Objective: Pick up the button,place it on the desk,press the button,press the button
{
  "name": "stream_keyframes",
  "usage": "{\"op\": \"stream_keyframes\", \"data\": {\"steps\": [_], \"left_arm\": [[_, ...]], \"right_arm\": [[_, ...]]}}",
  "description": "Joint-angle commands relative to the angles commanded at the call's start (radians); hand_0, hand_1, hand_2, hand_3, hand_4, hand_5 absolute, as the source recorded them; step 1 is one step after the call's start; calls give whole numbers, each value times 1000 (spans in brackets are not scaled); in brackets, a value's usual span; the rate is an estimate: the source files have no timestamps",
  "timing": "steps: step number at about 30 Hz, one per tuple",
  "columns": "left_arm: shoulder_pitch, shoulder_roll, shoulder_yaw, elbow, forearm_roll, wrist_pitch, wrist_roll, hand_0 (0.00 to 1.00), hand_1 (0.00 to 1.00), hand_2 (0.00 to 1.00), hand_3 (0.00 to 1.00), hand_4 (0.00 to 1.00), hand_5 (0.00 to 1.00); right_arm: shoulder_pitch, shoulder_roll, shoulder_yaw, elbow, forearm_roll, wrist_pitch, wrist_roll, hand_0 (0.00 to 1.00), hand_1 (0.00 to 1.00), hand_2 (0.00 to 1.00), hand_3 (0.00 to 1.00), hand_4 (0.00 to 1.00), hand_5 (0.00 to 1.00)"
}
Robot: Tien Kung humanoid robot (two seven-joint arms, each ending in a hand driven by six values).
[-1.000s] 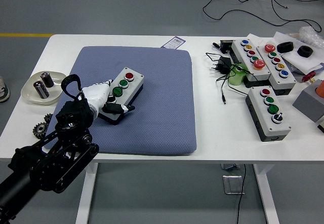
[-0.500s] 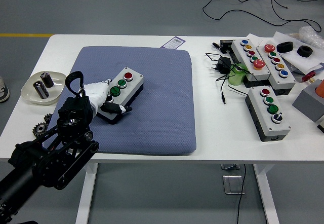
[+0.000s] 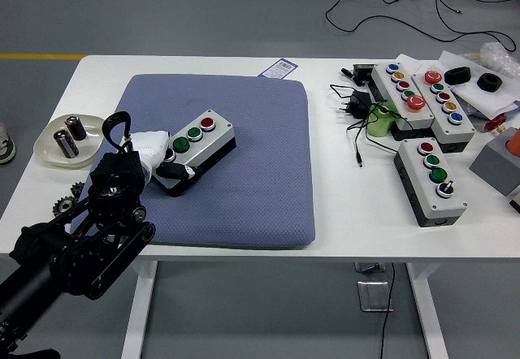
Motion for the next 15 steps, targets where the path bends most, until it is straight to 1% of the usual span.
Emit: {"op": "stream_keyframes", "data": {"steps": [1, 6, 7, 12, 13, 15], "left_arm": [[-1, 2, 0, 1, 0, 7, 0, 72, 224, 275, 439, 619, 111], [-2, 9, 1, 6, 0, 38, 0, 72, 224, 275, 439, 619, 111], [-2, 11, 2, 8, 0, 48, 0, 25, 144, 228, 358, 762, 369], [-2, 21, 10, 23, 0, 110, 0, 25, 144, 228, 358, 762, 369], [-2, 23, 11, 26, 0, 119, 0, 21, 114, 201, 318, 777, 406], [-3, 29, 14, 30, 0, 129, 0, 21, 114, 201, 318, 777, 406]], "right_arm": [[0, 0, 0, 0, 0, 0, 0, 672, 646, 690, 635, 312, 190], [0, -1, 3, 0, -2, 0, 0, 672, 646, 690, 635, 312, 190], [0, -1, 3, 0, -2, 0, 0, 672, 646, 690, 635, 312, 190], [0, -1, 2, 0, 0, 0, -1, 672, 646, 690, 635, 312, 190], [0, -1, 2, 0, 0, 0, -1, 672, 646, 690, 635, 312, 190], [1, -1, 2, 0, 1, 0, 0, 672, 646, 690, 635, 312, 190]]}}
